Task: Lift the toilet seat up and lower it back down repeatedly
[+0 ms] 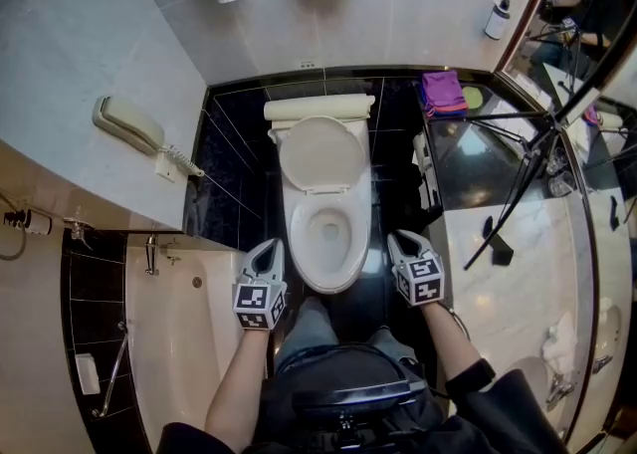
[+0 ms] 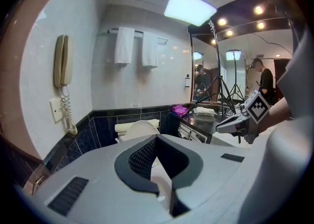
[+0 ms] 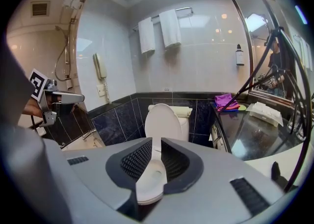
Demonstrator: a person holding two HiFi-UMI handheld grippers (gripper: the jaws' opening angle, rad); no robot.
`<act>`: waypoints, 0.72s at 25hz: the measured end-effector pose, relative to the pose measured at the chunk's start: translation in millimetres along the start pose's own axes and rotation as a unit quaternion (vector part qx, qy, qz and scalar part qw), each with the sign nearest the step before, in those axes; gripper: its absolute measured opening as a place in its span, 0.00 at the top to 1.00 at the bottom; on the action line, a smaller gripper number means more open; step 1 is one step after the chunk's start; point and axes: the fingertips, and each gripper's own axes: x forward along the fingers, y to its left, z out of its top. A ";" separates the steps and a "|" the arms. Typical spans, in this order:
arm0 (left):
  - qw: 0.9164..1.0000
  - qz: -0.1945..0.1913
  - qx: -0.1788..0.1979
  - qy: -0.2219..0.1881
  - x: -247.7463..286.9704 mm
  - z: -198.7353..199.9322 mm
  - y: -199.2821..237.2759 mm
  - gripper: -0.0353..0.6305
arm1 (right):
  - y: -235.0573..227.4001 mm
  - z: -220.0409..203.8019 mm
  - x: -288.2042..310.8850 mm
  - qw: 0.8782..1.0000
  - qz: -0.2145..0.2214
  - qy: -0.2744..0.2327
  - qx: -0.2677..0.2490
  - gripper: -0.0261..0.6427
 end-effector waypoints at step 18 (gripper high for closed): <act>0.998 -0.030 0.045 0.041 102.8 -126.8 0.3 0.95 | -13.7 -236.4 149.6 0.967 0.002 0.155 0.203 0.64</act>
